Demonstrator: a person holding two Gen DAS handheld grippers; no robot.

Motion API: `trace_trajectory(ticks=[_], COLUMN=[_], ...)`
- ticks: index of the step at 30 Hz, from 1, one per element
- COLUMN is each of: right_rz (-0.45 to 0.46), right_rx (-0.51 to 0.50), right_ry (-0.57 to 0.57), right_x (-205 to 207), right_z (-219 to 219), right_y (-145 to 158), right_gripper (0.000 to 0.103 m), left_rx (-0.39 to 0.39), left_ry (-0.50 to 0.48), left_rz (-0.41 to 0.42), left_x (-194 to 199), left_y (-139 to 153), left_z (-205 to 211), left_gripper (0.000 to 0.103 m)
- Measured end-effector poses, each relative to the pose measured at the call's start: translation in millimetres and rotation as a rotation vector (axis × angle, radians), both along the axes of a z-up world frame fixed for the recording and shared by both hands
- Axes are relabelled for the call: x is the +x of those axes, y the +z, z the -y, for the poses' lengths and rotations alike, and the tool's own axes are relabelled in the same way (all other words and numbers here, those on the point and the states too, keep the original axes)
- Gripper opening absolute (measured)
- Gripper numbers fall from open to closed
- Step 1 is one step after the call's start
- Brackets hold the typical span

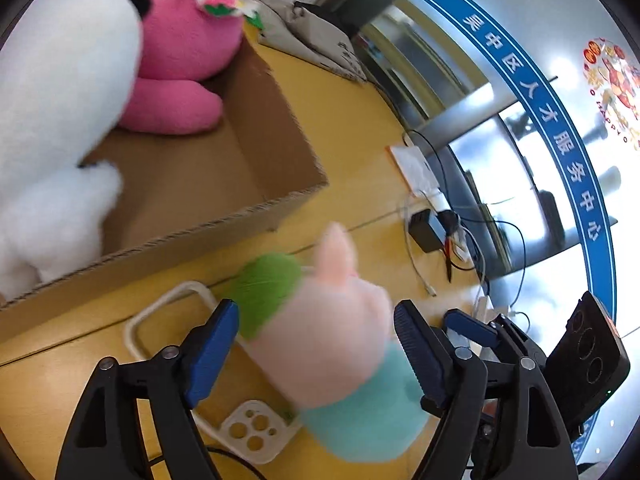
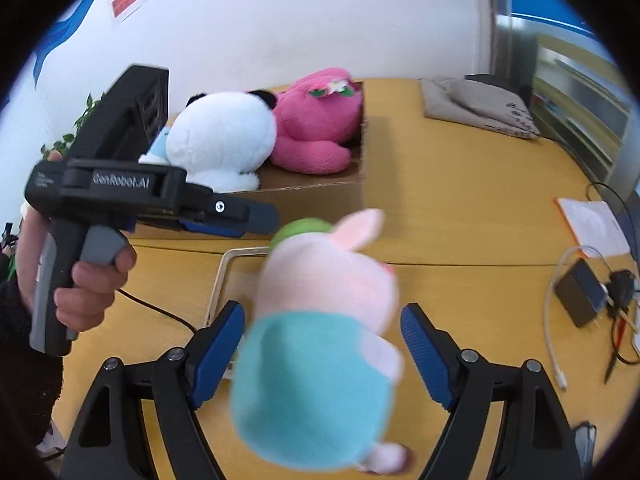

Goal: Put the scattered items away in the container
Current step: 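Carry the pink pig into the box beside the panda with both tools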

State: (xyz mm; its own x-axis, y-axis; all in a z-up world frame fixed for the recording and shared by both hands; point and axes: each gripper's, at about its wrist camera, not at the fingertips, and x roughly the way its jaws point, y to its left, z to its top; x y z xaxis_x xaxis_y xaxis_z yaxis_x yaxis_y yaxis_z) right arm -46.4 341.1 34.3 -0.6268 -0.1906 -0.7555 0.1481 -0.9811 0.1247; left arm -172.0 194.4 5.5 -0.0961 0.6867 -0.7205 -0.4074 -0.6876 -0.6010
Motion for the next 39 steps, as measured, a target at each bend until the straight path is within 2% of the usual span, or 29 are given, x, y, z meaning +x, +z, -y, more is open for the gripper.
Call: trace_trajectory(ticks=[4,7,10,13,15,18,22,26,29,33,36,39], right_rz=[0.056,0.097,0.119,0.127,0.120,0.101,0.077,0.003,-0.077,-0.173,-0.208,-0.238], right_rx=[0.035,-0.026,-0.054,-0.080,-0.100,-0.119,-0.147,-0.168,-0.137,-0.076,-0.055,-0.038], right_ry=[0.030,0.088,0.105,0.114,0.113,0.110,0.121,0.153,0.186,0.227,0.247,0.267], right_x=[14.0,16.3,10.6,6.4,7.8,11.1,16.3,17.5,11.1,-19.2,-56.0,-94.6], right_z=[-0.6,13.2,20.6,19.6,15.2,14.5,14.5,17.7,26.2,39.9,47.5,54.7], right_y=[-11.7,-25.7,-40.4,-47.7,-46.8,-45.6,-43.5,-19.3,11.6,49.4,63.8,76.2], right_gripper=[0.083,0.083,0.085,0.084,0.075,0.070,0.067,0.067,0.067,0.067,0.066,0.067], left_rx=[-0.046,-0.067,-0.044,-0.012,-0.013,-0.016,-0.037,-0.005,0.031,0.055,0.065,0.061], left_ry=[-0.014,-0.011,-0.013,-0.046,-0.064,-0.067,-0.035,0.029,0.083,0.138,0.164,0.199], left_rz=[0.026,0.062,0.112,0.123,0.100,0.073,0.016,-0.070,-0.145,-0.249,-0.283,-0.283], left_x=[4.5,5.1,4.7,6.6,9.5,15.3,24.7,27.8,21.6,-9.4,-46.8,-86.7], left_y=[-11.6,-24.0,-38.2,-41.9,-38.2,-30.2,-9.1,30.7,63.9,103.7,116.8,114.6], left_z=[-16.6,-23.8,-26.4,-27.6,-27.8,-28.5,-23.3,-8.1,5.7,18.6,29.1,37.9], left_gripper=[0.090,0.093,0.095,0.083,0.075,0.070,0.068,0.068,0.068,0.068,0.068,0.068])
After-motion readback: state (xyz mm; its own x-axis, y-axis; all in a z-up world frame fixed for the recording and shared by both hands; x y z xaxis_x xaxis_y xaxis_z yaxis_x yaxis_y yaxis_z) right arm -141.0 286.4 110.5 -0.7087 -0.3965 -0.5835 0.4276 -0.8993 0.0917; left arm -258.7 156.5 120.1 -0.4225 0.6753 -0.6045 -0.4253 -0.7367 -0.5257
